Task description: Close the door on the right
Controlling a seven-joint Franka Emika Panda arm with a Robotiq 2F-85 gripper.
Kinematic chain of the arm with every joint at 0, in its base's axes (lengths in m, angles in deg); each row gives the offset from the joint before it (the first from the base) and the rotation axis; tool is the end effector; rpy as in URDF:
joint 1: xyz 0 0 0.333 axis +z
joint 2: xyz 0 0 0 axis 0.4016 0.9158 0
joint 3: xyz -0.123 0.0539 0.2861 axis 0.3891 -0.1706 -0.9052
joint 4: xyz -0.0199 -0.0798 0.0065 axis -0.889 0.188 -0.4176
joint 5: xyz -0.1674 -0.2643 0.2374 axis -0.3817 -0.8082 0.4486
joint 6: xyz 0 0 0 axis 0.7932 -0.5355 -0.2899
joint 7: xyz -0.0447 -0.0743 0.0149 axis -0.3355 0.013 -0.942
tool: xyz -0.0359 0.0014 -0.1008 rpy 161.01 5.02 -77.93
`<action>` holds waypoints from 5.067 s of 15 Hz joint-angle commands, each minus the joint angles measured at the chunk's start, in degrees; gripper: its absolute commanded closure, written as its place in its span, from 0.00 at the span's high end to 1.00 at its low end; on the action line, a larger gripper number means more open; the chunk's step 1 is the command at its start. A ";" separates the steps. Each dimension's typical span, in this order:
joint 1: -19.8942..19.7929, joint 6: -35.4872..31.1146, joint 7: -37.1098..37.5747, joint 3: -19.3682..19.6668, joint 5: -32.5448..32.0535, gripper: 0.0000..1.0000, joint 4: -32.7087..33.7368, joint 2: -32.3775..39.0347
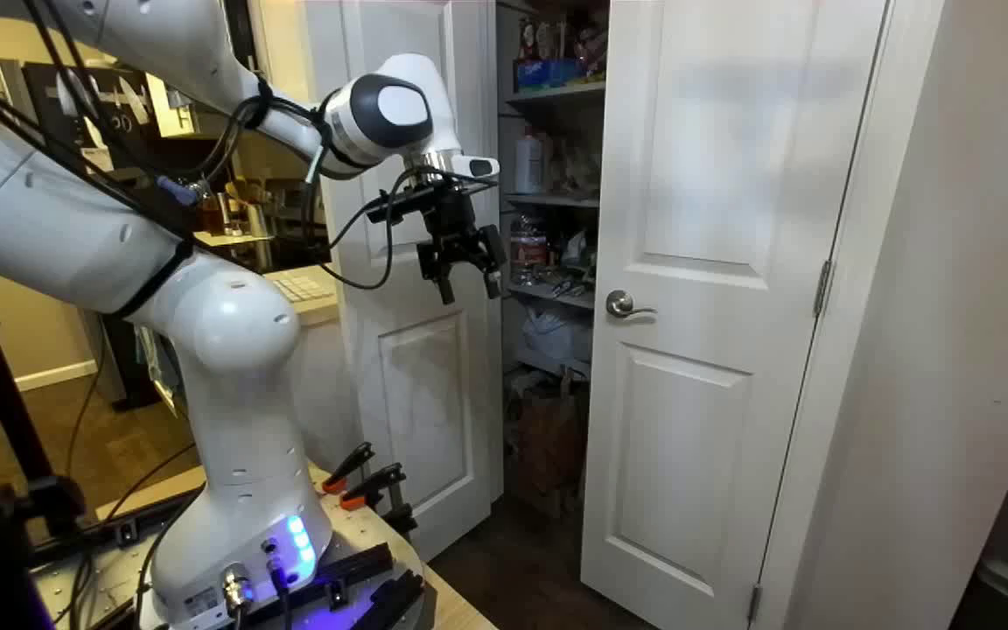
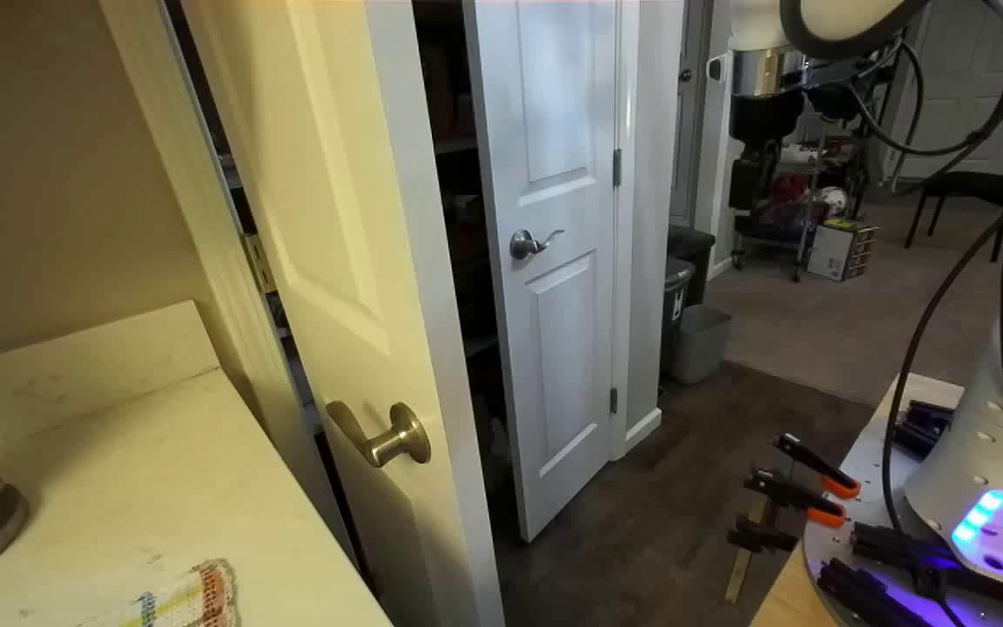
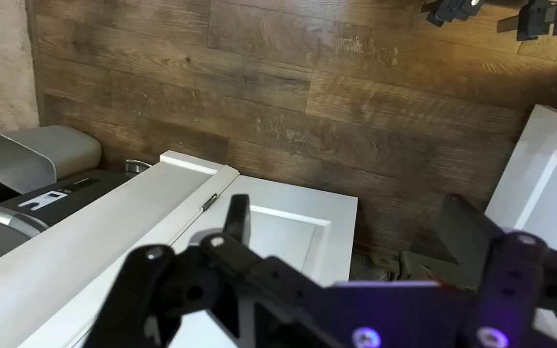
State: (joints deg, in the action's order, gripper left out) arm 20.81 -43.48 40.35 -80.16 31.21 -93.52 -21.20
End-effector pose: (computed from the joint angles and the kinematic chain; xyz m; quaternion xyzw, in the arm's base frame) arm 0.3083 -0.0269 0.4399 0.9881 0.0794 0.0188 0.1302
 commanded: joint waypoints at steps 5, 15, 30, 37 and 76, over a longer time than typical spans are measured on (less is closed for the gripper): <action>0.46 0.24 0.26 0.38 -0.28 1.00 0.13 0.02; 0.46 0.24 0.26 0.38 -0.28 1.00 0.13 0.02; 13.67 -1.32 24.71 -25.07 8.36 1.00 1.71 -6.58; 13.64 -5.81 26.69 -29.87 8.43 1.00 9.14 2.64; 28.91 -25.21 16.33 -20.14 33.29 1.00 17.19 16.31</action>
State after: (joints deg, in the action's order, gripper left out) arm 50.75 -66.40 52.83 -97.63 64.76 -77.41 -4.48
